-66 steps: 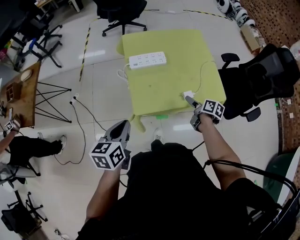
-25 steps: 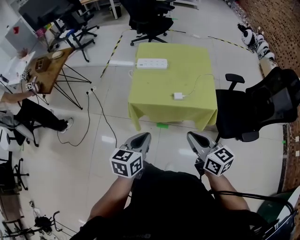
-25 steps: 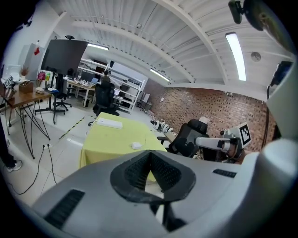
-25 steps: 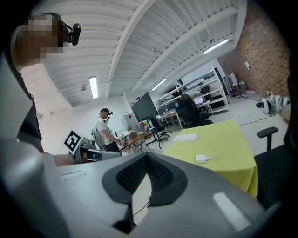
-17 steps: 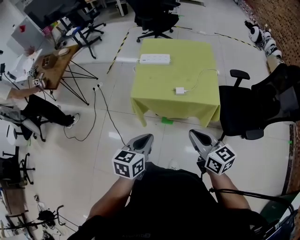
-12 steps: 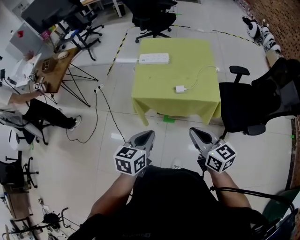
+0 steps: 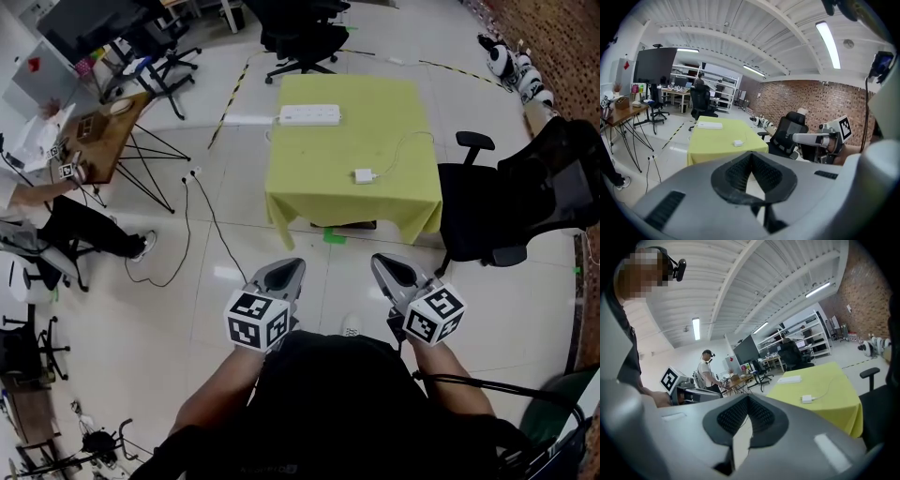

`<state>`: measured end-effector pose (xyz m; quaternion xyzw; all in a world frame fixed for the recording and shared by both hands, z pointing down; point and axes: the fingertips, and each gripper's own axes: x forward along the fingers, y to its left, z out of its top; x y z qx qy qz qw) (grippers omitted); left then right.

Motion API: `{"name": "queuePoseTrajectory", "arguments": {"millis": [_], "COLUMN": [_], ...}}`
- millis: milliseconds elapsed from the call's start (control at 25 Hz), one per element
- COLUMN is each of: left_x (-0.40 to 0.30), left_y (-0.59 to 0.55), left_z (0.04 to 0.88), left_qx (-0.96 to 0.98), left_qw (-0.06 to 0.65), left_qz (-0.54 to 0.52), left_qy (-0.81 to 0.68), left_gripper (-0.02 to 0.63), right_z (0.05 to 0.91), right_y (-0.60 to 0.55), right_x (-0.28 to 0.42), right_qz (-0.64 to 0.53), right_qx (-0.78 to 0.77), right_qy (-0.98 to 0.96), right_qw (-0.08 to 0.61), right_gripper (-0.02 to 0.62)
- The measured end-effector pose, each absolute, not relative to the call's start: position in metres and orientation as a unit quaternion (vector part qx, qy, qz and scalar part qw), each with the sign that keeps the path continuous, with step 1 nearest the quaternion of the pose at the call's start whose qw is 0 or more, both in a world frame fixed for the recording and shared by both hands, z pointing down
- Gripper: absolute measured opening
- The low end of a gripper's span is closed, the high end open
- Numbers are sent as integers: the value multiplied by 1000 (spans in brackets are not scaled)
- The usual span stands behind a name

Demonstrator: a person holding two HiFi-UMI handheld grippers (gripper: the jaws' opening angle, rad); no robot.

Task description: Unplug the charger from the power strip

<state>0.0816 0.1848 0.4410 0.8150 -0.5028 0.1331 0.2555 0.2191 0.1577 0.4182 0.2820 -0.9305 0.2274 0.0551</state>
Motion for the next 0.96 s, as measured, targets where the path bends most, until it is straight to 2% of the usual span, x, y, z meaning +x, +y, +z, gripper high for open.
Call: {"name": "queuePoseTrajectory", "arguments": {"millis": [960], "left_x": [45], "left_y": [183], "left_z": [435], "left_qx": [828], "left_qw": [263], "left_qz": [111], "left_qy": [-483], "left_gripper": [5], "right_z": [414], "right_y": [172], "right_x": [180], "right_qz": [226], "right_qx": [304], "right_qy": [-923], "right_qw": [70], "right_gripper": [2]}}
